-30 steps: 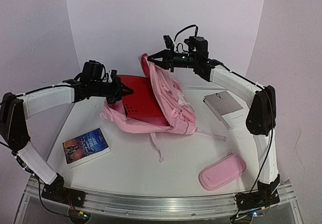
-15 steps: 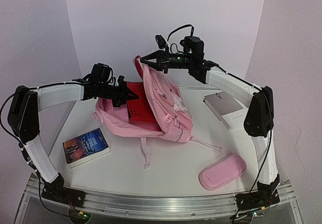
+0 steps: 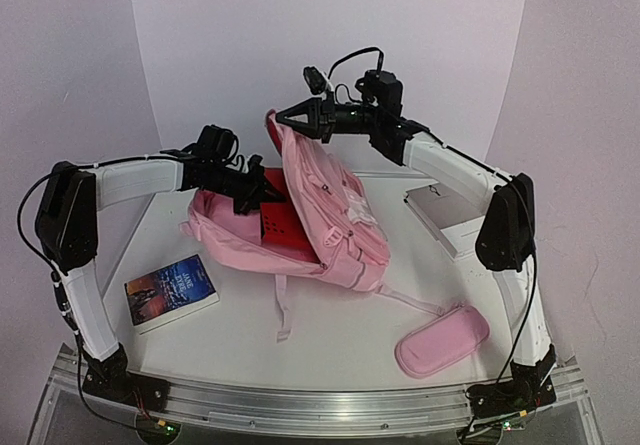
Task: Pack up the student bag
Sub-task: Place the files in the student bag.
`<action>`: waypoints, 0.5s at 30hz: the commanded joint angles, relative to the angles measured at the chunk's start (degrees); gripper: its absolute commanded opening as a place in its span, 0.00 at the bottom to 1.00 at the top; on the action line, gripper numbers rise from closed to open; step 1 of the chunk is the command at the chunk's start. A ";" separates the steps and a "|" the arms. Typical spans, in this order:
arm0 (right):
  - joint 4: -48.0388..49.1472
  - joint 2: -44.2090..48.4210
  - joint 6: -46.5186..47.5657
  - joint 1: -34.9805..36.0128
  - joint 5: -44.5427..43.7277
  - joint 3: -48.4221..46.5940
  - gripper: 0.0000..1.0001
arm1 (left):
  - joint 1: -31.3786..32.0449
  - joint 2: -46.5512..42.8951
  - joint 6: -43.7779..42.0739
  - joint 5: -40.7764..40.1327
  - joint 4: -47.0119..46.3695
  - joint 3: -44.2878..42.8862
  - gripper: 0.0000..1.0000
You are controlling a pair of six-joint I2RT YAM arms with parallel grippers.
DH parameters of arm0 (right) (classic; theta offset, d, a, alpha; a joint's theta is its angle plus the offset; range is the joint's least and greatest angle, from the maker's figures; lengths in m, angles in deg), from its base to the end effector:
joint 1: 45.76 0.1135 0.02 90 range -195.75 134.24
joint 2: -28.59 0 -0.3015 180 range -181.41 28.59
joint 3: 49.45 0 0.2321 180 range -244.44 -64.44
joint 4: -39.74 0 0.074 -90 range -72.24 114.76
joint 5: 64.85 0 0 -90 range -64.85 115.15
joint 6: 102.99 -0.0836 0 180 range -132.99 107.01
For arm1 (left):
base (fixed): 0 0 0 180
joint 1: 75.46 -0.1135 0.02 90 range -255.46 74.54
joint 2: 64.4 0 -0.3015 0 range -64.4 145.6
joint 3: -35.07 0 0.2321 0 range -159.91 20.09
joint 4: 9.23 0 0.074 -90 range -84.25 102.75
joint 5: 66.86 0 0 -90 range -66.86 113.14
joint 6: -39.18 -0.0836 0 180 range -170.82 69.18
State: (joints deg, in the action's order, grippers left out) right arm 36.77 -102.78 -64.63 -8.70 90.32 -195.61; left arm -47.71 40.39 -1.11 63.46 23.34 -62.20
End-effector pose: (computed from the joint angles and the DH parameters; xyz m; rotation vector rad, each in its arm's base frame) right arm 0.3936 0.3923 0.4214 -0.9551 1.5956 1.9255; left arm 0.3575 -0.2492 0.2859 -0.0568 2.5319 -1.4418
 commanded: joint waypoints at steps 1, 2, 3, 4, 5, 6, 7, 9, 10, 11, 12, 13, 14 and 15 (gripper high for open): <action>12.87 2.59 -0.99 0.85 2.03 -4.74 0.00 | 1.61 0.62 -3.46 2.18 4.67 -4.29 0.01; 12.92 3.22 -0.58 0.83 2.15 -3.76 0.00 | 1.61 0.08 -4.05 0.93 6.18 -4.38 0.02; 12.91 3.85 -0.21 0.82 2.23 -2.79 0.00 | 1.61 -0.58 -4.32 -0.65 7.64 -4.52 0.06; 12.94 4.34 0.14 0.82 2.23 -2.00 0.00 | 1.68 -1.23 -4.87 -2.80 9.54 -4.92 0.10; 12.95 4.98 0.24 0.76 2.32 -0.90 0.00 | 1.62 -1.57 -5.35 -3.81 11.25 -5.84 0.15; 12.95 5.38 0.35 0.66 2.34 -0.11 0.00 | 1.61 -1.96 -5.97 -4.93 13.19 -6.67 0.21; 12.94 5.88 0.36 0.56 2.39 0.91 0.00 | 1.60 -2.27 -6.38 -5.78 14.77 -7.82 0.28; 12.94 7.00 0.32 0.21 2.42 3.20 0.00 | 1.55 -3.07 -7.59 -7.86 18.90 -10.33 0.44; 12.91 7.67 0.31 -0.08 2.37 4.57 0.00 | 1.53 -3.54 -8.16 -9.00 21.06 -11.92 0.52; 12.88 8.47 0.49 -0.35 2.26 6.33 0.00 | 1.42 -4.02 -8.69 -10.56 23.70 -13.34 0.58; 12.84 9.25 0.74 -0.57 2.15 8.12 0.00 | 1.27 -4.53 -9.15 -12.06 26.20 -14.77 0.63; 12.78 9.93 1.09 -0.83 2.08 9.67 0.00 | 0.99 -5.17 -9.41 -13.32 28.30 -16.26 0.67; 12.77 10.63 1.35 -1.10 2.02 11.28 0.00 | 0.52 -5.99 -9.64 -14.18 30.10 -17.19 0.72; 12.74 11.29 1.49 -1.27 1.94 12.88 0.00 | 0.13 -6.66 -9.82 -14.88 31.35 -18.04 0.75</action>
State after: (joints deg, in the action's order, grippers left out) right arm 41.71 -100.16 -64.62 -9.05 91.26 -186.18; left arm -46.38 40.67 -8.17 54.16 45.46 -73.63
